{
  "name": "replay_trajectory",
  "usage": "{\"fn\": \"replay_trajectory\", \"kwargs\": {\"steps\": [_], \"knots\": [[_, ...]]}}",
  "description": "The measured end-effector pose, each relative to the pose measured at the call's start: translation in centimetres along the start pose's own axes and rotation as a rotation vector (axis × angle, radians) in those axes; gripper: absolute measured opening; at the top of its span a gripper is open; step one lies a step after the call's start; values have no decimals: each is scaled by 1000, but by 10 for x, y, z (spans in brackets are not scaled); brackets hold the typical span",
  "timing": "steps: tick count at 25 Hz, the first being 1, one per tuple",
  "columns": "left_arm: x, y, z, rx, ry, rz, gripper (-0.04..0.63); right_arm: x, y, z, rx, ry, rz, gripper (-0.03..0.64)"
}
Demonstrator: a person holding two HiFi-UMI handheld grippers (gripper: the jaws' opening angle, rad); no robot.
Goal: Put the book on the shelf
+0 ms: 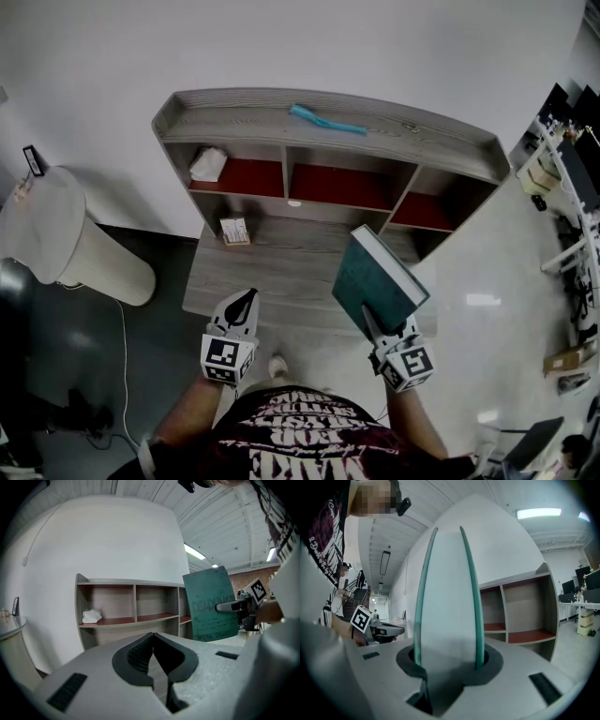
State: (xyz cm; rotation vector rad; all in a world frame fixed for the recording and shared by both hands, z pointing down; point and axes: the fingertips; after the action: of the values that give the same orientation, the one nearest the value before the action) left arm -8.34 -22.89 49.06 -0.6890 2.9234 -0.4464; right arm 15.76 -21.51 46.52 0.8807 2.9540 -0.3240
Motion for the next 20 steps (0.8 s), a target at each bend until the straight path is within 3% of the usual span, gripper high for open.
{"fn": "replay_trajectory", "kwargs": {"steps": [20], "knots": [[64, -41, 6, -21, -5, -100, 6, 19, -71, 23, 4, 27, -67, 163]]}}
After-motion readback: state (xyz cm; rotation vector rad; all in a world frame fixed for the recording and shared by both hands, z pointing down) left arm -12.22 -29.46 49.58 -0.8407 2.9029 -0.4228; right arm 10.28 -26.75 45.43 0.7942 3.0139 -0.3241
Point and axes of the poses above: the fingertips, and each gripper's own axes: y backward along the fingers, x to its left, z out of its top, and after that the axes turned 4 degrees about x, right-handed
